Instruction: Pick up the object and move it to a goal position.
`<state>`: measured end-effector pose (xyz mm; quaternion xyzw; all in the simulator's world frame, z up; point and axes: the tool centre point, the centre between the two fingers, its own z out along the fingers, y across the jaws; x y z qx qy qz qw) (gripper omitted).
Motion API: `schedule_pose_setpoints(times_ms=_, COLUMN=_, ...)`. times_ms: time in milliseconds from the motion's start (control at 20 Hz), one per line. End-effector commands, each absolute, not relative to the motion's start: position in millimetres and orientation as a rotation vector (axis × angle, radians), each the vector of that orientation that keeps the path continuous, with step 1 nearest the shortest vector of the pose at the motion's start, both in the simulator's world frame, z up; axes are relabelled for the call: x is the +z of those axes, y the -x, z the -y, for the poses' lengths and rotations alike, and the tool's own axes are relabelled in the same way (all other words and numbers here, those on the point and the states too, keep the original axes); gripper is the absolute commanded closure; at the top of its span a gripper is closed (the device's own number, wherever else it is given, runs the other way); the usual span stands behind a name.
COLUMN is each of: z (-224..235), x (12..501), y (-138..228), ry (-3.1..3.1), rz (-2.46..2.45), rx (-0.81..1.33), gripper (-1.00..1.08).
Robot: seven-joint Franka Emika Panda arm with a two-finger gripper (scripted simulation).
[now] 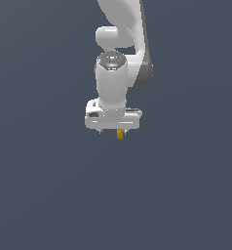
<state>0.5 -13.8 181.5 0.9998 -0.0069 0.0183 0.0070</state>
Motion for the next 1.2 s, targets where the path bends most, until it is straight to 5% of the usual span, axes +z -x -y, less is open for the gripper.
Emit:
schedule_pose_setpoints(times_ms=0, z=14, x=182, y=0, ry=-3.127, rz=0.022, rx=0.057, gripper=-0.92)
schedule_pose_setpoints(times_ms=1150, z=9, x=143, y=27, ry=-3.134, rz=0.027, rx=0.013, gripper=-0.92)
